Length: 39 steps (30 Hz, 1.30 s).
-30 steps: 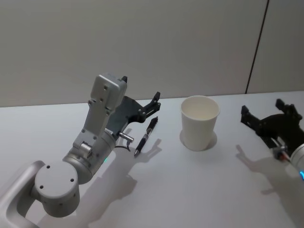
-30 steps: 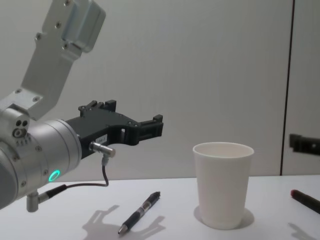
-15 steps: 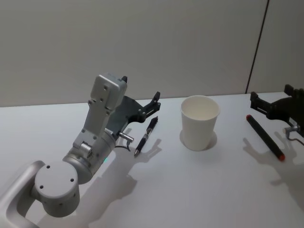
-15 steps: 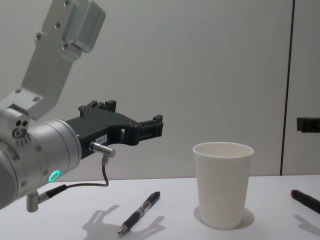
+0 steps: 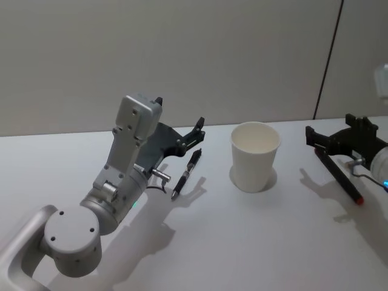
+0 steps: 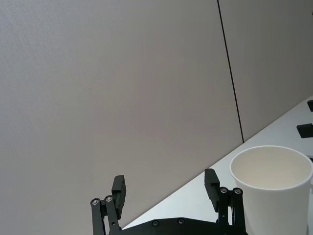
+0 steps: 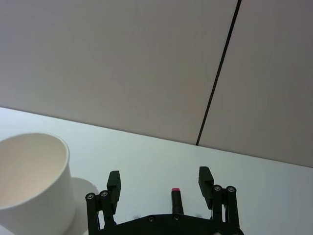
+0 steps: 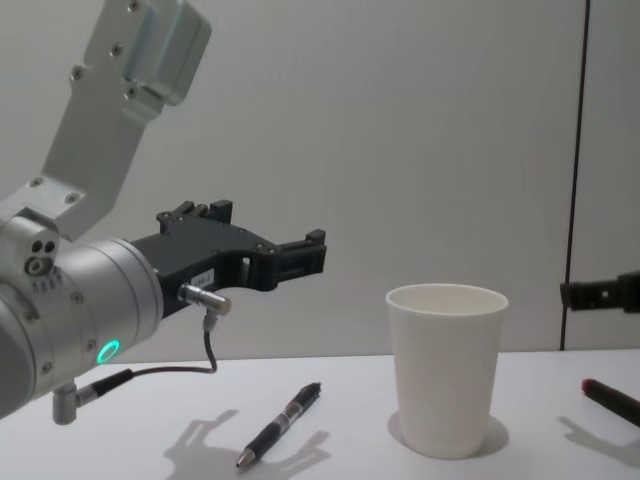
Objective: Place the pen into the pen holder.
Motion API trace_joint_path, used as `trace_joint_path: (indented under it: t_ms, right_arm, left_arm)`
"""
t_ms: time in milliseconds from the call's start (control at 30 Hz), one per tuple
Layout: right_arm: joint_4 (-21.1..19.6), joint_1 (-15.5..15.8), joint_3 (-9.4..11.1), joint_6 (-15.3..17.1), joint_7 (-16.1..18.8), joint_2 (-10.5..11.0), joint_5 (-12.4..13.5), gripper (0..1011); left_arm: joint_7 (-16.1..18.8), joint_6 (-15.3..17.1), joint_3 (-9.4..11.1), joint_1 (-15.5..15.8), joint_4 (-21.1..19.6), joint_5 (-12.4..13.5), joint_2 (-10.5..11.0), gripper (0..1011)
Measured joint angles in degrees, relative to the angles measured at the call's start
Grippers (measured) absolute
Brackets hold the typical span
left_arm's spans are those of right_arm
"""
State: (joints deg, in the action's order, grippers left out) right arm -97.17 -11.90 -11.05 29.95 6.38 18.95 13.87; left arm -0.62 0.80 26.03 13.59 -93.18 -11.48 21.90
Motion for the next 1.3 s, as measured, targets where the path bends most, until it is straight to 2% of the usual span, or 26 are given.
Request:
trace_joint_path:
  t_ms: [133, 400, 867, 1300]
  right_arm:
    - [3.1, -1.7, -0.3, 0.1, 1.2, -0.5, -1.4, 1002]
    - [7.7, -3.8, -0.3, -0.1, 2.3, -1.1, -1.7, 1001]
    - [14.9, -5.8, -0.5, -2.9, 4.5, -2.4, 0.2, 1002]
    - [20.0, -6.6, -1.3, -6.3, 5.6, -3.7, 1.4, 1001]
  left_arm:
    - [0.0, 0.0, 0.0, 0.0, 0.0, 0.0, 0.0, 1001]
    - [0.0, 0.0, 0.0, 0.0, 0.0, 0.0, 0.0, 1001]
    - [0.0, 0.0, 0.0, 0.0, 0.0, 0.0, 0.0, 1001]
    - [0.0, 0.0, 0.0, 0.0, 0.0, 0.0, 0.0, 1000]
